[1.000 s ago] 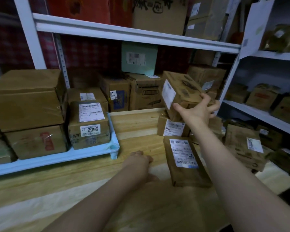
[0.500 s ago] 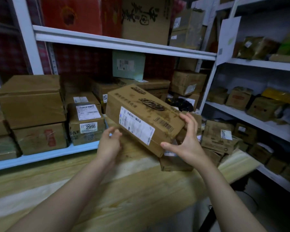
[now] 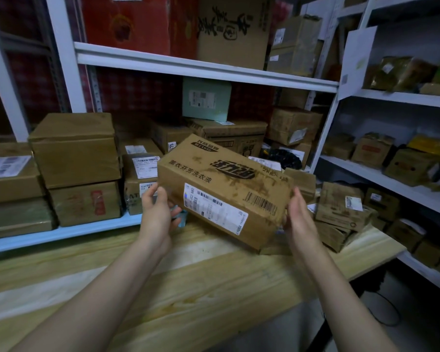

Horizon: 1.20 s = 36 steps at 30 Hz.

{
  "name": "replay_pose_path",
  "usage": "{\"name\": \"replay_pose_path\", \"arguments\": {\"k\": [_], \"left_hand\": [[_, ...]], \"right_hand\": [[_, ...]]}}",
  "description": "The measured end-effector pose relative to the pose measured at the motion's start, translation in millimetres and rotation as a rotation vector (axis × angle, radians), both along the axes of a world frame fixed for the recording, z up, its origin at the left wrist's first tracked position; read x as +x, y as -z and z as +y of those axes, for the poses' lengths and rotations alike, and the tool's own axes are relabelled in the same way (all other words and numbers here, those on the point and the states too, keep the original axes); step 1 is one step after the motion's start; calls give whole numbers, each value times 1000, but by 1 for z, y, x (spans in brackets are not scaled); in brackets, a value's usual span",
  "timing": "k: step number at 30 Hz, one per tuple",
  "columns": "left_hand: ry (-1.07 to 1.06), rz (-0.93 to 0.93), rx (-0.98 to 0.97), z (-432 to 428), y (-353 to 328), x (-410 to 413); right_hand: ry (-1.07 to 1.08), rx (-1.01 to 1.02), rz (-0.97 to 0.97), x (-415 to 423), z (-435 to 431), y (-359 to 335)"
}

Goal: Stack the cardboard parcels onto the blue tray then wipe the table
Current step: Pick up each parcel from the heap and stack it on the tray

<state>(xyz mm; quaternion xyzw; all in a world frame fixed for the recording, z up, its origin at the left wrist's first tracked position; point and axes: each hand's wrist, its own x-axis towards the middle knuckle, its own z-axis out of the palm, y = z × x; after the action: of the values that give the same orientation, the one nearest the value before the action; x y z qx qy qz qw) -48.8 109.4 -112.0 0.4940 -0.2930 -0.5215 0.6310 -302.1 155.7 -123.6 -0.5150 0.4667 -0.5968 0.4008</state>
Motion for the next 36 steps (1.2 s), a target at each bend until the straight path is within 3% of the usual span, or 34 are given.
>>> {"name": "replay_pose_path", "arguments": {"k": [4,18,29,36], "left_hand": [[15,10,-11,3,1,-4],[132,46,-61,10,0,-5],[165,198,-68,18,-3,-6],[153,160,-118,12,-6,-1]], "right_hand": [[63,-35,-125,1,-5,3],[-20,-4,-428,-6,2,4],[48,36,-429,2,10,-3],[121,-10,-461,4,9,-9]]}}
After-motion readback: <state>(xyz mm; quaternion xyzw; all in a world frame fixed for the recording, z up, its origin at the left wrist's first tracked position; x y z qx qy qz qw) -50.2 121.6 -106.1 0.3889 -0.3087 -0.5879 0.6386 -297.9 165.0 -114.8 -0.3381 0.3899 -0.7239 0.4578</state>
